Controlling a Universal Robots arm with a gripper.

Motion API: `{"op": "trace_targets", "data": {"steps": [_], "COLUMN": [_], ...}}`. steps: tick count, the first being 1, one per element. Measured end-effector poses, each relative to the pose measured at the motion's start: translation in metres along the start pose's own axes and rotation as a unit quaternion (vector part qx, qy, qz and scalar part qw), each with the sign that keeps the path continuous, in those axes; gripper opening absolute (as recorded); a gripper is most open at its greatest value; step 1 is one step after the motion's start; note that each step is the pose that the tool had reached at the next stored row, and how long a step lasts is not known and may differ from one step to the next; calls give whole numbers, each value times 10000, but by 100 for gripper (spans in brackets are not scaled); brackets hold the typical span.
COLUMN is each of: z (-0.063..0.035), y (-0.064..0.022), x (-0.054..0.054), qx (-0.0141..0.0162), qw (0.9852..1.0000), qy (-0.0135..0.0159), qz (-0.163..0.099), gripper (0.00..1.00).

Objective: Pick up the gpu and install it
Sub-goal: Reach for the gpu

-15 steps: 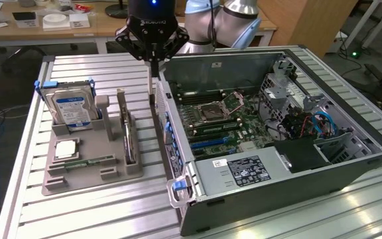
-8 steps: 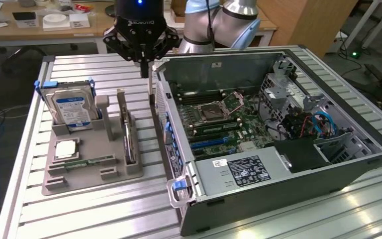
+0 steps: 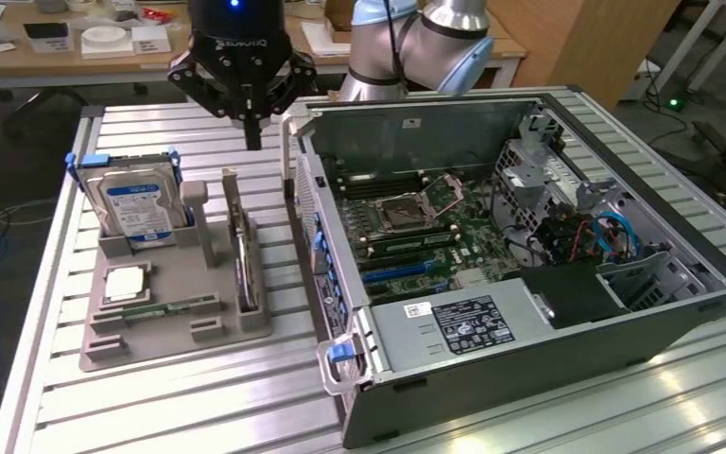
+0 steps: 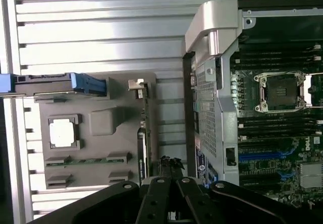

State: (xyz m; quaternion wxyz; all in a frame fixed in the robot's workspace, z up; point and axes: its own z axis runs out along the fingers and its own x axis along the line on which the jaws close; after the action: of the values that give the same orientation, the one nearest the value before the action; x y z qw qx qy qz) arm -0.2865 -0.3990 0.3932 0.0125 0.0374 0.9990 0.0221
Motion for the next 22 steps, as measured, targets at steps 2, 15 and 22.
{"op": "trace_targets", "data": {"steps": [2,15,22], "z": [-2,-11,-11], "y": [-5,-31,-33], "x": [56,386,414], "qx": [0,0,0], "qw": [10000,10000,10000], "qy": [0,0,0], "qz": [0,0,0], "gripper": [11,11,11]}}
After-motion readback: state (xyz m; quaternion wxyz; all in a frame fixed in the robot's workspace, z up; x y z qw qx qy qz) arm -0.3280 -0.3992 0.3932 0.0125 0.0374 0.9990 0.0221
